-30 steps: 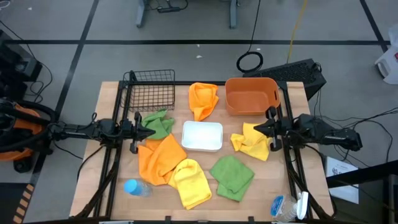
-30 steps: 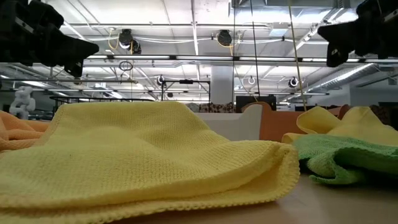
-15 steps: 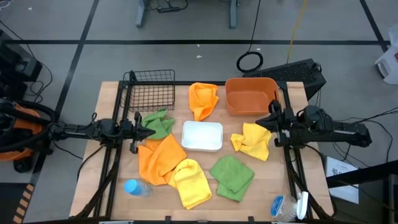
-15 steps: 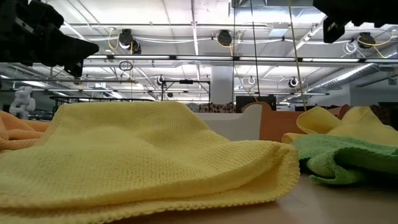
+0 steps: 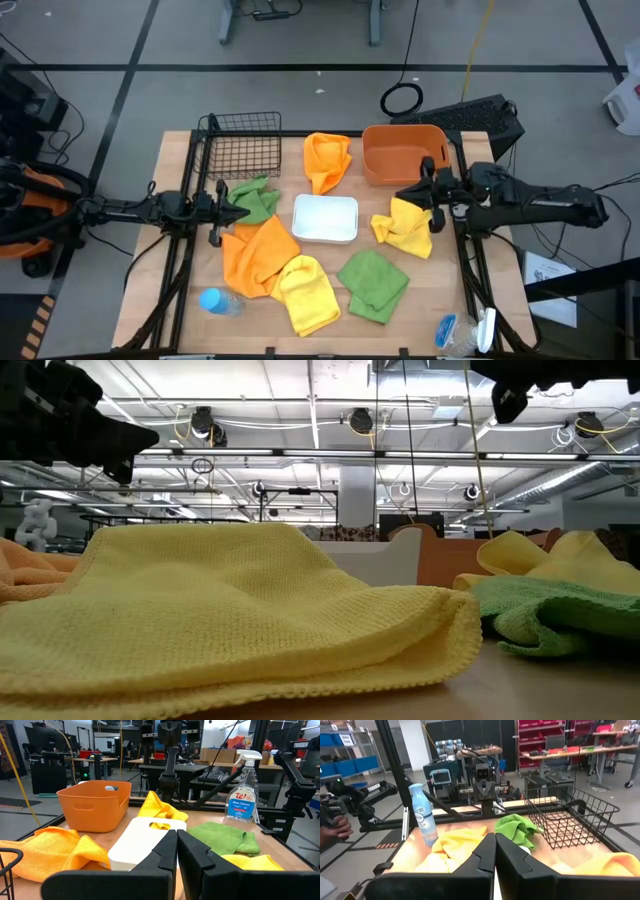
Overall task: Sort microfiber towel by color & place in baskets
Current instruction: Put the top yellow microfiber towel into the white bin
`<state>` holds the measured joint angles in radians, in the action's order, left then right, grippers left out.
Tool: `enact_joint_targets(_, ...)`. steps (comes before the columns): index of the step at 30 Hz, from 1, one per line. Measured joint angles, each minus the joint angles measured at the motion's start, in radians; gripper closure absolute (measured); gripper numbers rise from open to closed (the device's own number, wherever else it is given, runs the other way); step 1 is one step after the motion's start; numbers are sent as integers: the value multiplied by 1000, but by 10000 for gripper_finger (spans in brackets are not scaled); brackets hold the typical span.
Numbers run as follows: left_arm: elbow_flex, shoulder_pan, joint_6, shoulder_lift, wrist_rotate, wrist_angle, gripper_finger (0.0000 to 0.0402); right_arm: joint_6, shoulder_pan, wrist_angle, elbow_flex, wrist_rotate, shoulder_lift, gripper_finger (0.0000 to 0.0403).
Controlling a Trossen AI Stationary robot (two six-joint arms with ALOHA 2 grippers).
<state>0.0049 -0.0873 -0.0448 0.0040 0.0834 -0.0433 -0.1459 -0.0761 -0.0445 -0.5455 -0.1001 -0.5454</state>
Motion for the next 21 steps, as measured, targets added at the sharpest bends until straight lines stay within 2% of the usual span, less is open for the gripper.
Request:
enact_joint_targets(9,0,0,0,0,1,0,384,-26,0,0,-28,0,-53,403)
enact_joint_targets(21,0,0,0,0,60,-4,384,-52,0,-55,-28,-2,-111,403)
